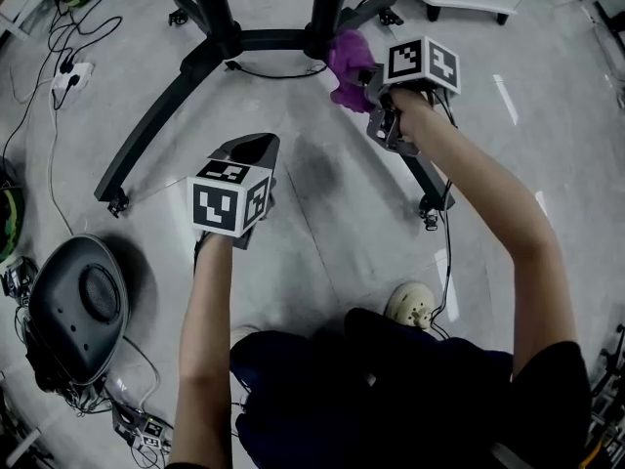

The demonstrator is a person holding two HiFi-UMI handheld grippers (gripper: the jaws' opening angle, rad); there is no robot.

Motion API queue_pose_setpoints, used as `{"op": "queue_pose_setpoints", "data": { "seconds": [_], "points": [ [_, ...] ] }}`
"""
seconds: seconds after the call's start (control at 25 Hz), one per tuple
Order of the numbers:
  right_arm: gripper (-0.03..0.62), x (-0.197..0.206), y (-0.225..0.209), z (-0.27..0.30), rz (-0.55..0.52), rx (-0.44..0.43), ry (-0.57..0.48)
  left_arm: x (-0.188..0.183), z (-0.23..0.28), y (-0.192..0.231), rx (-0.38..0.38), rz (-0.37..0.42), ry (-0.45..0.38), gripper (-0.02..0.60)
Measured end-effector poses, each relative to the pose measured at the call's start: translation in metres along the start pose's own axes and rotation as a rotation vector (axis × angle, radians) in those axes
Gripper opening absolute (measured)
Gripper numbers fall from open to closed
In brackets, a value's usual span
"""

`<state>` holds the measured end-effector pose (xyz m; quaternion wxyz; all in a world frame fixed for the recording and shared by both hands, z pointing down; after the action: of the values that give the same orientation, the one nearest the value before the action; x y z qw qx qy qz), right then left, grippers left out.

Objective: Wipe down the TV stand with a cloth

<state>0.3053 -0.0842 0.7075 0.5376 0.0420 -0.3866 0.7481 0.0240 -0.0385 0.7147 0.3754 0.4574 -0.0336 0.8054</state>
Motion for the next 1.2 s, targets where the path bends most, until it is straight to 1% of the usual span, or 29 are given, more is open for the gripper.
{"op": "queue_pose_setpoints", "data": {
  "seconds": [0.24, 0.52, 0.72, 0.84, 1.0, 1.2],
  "points": [
    [0.095, 0.015, -0.016, -0.017, 0.035, 0.017, 0.01, 0.005, 0.005, -0.011, 0.035, 0.007, 0.005, 0.005],
    [0.095, 0.039, -0.037, -0.042, 0.088, 0.049, 0.024, 0.006, 0.021, -0.032, 0.107, 0.022, 0.021, 0.005],
    [0.095, 0.056, -0.046, -0.06, 0.113, 0.053, 0.03, 0.006, 0.029, -0.053, 0.16, 0.045, 0.029, 0.005],
    [0.095, 0.066, -0.05, -0.071, 0.122, 0.062, 0.038, 0.009, 0.032, -0.065, 0.192, 0.06, 0.036, 0.005],
    [0.095, 0.077, -0.052, -0.084, 0.119, 0.07, 0.049, 0.014, 0.032, -0.076, 0.217, 0.079, 0.05, 0.005],
    [0.095, 0.096, -0.058, -0.101, 0.149, 0.074, 0.072, 0.023, 0.034, -0.09, 0.261, 0.065, 0.061, 0.005]
  ]
}}
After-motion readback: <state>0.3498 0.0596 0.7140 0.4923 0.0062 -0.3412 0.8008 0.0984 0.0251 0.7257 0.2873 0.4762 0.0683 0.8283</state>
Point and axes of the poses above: the fingertips, and each gripper's own axes: z forward along the fingers, y to its left, x out of its underside, the point moved 10 cm from there along -z, backward along the fingers, and after that the axes turned 6 degrees about -z, right-handed, at the moved point
